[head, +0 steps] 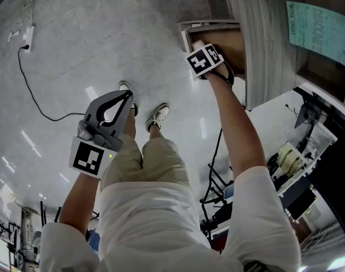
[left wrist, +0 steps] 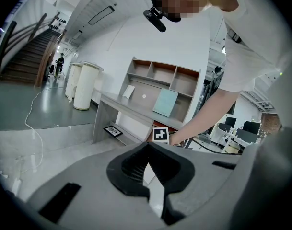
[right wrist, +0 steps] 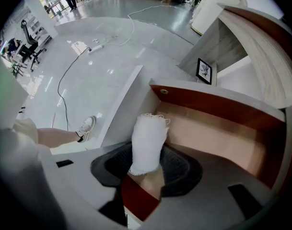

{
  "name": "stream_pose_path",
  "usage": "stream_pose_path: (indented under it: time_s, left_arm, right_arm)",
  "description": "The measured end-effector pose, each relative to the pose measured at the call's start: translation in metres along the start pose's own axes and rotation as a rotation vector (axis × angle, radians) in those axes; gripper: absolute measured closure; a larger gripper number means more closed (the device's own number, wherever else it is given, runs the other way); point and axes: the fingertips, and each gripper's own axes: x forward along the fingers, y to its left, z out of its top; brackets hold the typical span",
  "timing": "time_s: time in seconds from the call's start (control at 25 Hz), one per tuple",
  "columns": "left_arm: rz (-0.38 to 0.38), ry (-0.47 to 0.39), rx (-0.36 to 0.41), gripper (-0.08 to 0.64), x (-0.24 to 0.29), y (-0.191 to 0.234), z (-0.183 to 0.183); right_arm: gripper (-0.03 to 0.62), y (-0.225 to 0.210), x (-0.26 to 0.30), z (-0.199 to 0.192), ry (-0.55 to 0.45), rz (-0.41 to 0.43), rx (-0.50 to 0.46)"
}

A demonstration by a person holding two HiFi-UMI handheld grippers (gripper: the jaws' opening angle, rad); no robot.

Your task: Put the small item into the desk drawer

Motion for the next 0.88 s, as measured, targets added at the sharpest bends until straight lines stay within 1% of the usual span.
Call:
stream_pose_path:
  time_s: [0.16, 0.32, 0.52, 0.64, 0.88]
  left_arm:
    - [0.000, -0.004, 0.002, 0.554, 0.000, 0.003, 0.001]
    - [0.005, 0.000, -0.006, 0.554, -0.003, 0.003, 0.000]
    - [0.008, -0.010, 0.001, 0.554, -0.006, 0.001, 0.001]
    - [0.007, -0.017, 0.006, 0.554, -0.006, -0.004, 0.003]
    - [0.007, -0.042, 0.021, 0.554, -0.009, -0.020, 0.011]
  right_arm:
    - [0.422, 0.000, 0.005, -0.003, 0.021, -0.018, -0.032]
    - [0.416, -0.001, 0.005, -0.008, 0.028, -0.038, -0.033]
    - [0.343, -0.004, -0.004, -0.004, -0.017, -0.088, -0.043]
    - [0.337, -0.008, -0.013, -0.003, -0.035, -0.107, -0.049]
    - [0.321, -0.008, -0.043, 0.001, -0.117, -0.135, -0.053]
